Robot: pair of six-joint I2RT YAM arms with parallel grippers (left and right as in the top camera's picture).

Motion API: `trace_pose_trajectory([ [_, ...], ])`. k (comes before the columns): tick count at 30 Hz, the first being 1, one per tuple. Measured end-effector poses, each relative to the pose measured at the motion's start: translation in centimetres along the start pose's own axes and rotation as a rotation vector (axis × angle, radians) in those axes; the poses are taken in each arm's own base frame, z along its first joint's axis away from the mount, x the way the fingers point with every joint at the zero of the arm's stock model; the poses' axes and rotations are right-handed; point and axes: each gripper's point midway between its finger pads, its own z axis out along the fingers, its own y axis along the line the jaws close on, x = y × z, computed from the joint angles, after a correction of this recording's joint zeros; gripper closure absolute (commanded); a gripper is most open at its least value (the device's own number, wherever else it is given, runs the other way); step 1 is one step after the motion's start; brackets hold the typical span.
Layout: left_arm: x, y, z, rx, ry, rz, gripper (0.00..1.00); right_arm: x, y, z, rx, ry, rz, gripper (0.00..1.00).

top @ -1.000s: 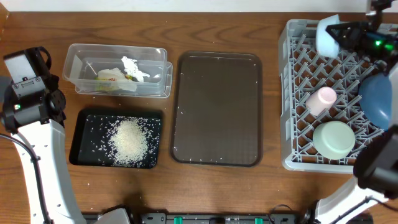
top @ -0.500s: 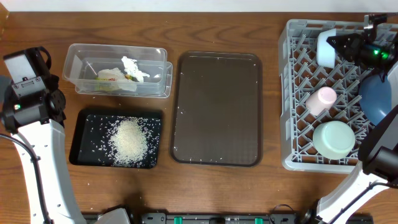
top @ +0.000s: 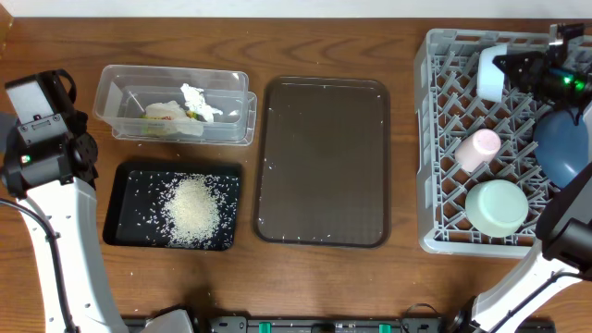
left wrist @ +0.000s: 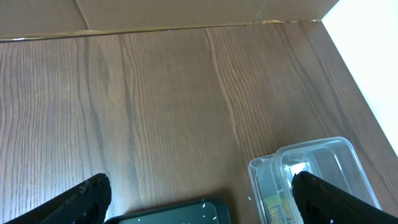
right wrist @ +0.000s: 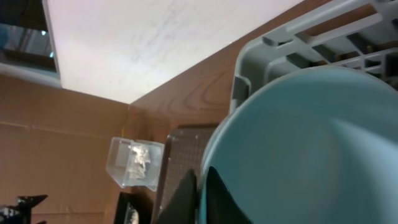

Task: Sort waste into correct bins and load items into the dishwasher rack
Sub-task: 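Lower the light-blue bowl into the rack's top row with the right gripper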

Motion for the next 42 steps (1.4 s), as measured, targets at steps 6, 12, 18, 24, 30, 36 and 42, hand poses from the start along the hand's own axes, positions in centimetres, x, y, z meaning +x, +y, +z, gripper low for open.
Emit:
trace_pose_trajectory([
  [6, 0.0, 0.0, 0.0, 0.000, 0.000, 0.000, 0.05, 0.0, -0.6, -0.7, 0.011, -0.007, 0.023, 0.99],
  [12, 0.0, 0.0, 0.0, 0.000, 0.000, 0.000, 0.05, -0.1, -1.3, -1.6, 0.027, -0.016, 0.053, 0.99],
  [18, 0.0, 0.0, 0.0, 0.000, 0.000, 0.000, 0.05, -0.2, -1.6, -1.9, 0.032, -0.022, 0.056, 0.91],
  [24, 0.0, 0.0, 0.0, 0.000, 0.000, 0.000, 0.05, -0.1, -2.2, -1.4, 0.086, -0.019, -0.002, 0.77],
  [30, 0.0, 0.0, 0.0, 0.000, 0.000, 0.001, 0.05, 0.3, -1.5, 1.0, 0.242, -0.001, -0.105, 0.60],
  [36, 0.0, 0.0, 0.0, 0.000, 0.000, 0.000, 0.05, -0.3, 3.3, 3.2, 0.441, -0.039, -0.342, 0.52],
  [42, 0.0, 0.0, 0.0, 0.000, 0.000, 0.000, 0.05, 1.3, 3.7, 6.5, 0.708, -0.017, -0.507, 0.55],
])
